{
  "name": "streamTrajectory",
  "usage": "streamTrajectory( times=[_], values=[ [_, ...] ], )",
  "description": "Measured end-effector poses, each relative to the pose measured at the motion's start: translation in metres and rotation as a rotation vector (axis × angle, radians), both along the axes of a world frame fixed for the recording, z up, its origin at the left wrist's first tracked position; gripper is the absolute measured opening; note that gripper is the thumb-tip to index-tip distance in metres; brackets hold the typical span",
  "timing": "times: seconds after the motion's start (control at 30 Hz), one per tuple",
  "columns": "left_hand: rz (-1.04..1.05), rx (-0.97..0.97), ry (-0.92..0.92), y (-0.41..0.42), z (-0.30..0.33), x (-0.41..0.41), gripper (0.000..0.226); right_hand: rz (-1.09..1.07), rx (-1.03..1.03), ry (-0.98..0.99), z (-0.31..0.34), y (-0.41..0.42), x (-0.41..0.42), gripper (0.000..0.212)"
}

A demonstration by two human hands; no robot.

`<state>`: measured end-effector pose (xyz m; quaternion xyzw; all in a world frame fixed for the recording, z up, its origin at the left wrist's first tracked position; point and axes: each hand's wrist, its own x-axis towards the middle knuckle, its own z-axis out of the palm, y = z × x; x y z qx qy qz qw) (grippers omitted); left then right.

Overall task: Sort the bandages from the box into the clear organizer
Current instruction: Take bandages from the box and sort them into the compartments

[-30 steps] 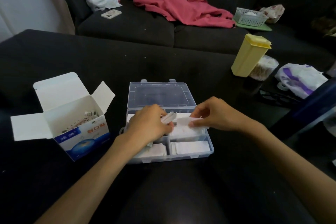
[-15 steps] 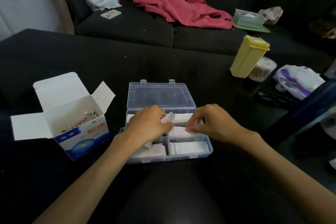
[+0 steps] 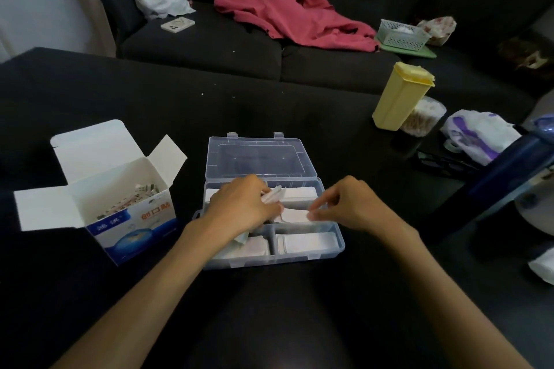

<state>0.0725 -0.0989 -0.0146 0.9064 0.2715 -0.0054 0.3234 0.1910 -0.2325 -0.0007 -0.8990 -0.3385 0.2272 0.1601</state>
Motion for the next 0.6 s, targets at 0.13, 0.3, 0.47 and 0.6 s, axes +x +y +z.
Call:
streamTrajectory(
  times=[0.13, 0.3, 0.47, 0.6],
  values=[
    [0.21, -0.421, -0.356, 0.005, 0.017, -0.003, 0.03, -0.028, 0.103, -0.087, 0.006, 0.0, -0.005, 0.012],
    [0.579, -1.571, -0.744, 0.001, 0.025, -0.008, 0.025, -0.172, 0.499, 0.205, 0.033, 0.009, -0.032, 0.032],
    [0.567, -1.39, -0.878, -0.016, 0.015, -0.006, 0.03, -0.231, 0.489, 0.619, 0.029, 0.022, -0.057, 0.044],
    [0.442, -1.183, -0.899, -0.024, 0.009, -0.001, 0.032, -0.245, 0.643, 0.534, 0.02, 0.026, -0.058, 0.025]
  ],
)
